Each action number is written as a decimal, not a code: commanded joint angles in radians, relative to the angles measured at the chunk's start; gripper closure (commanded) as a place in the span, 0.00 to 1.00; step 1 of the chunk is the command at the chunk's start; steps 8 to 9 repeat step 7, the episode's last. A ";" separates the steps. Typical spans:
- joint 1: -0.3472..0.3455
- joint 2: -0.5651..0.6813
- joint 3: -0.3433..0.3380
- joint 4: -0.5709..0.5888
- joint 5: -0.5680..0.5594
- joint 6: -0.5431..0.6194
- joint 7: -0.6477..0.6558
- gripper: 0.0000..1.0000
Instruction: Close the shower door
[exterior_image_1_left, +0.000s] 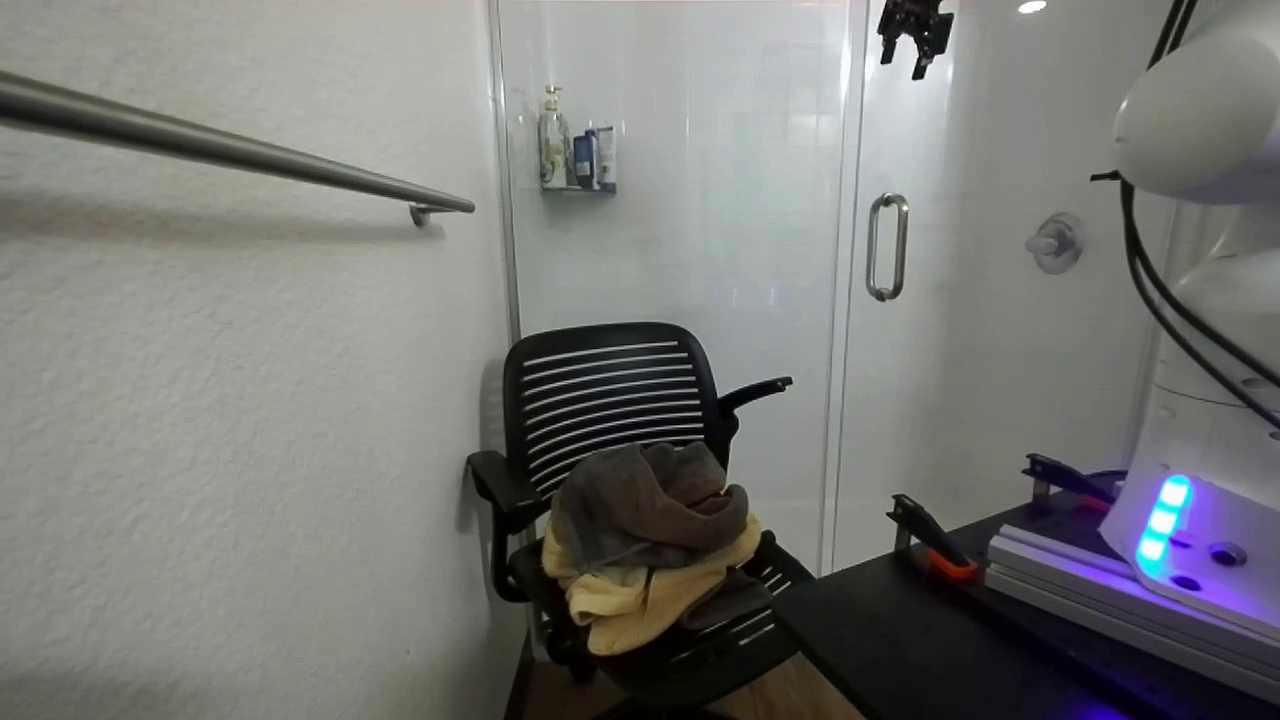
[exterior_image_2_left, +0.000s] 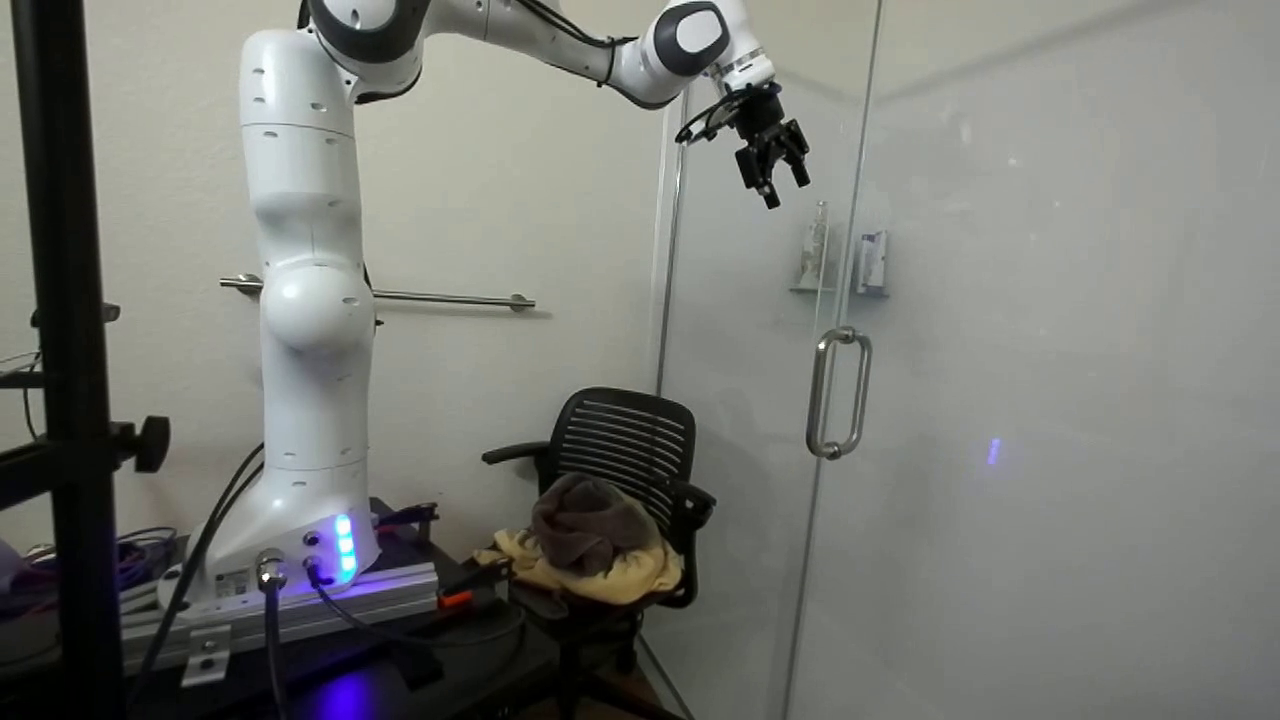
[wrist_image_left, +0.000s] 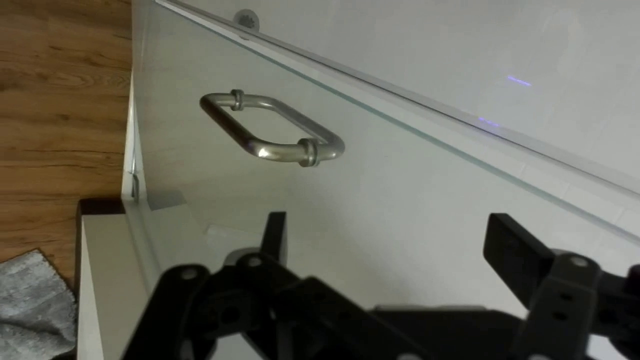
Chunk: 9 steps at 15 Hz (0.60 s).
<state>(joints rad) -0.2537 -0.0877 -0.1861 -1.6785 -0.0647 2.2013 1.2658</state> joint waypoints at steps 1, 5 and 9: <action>0.002 -0.008 0.004 -0.032 -0.109 -0.049 0.037 0.00; 0.006 0.001 -0.004 -0.034 -0.121 -0.052 0.016 0.00; 0.006 0.000 -0.004 -0.040 -0.125 -0.052 0.016 0.00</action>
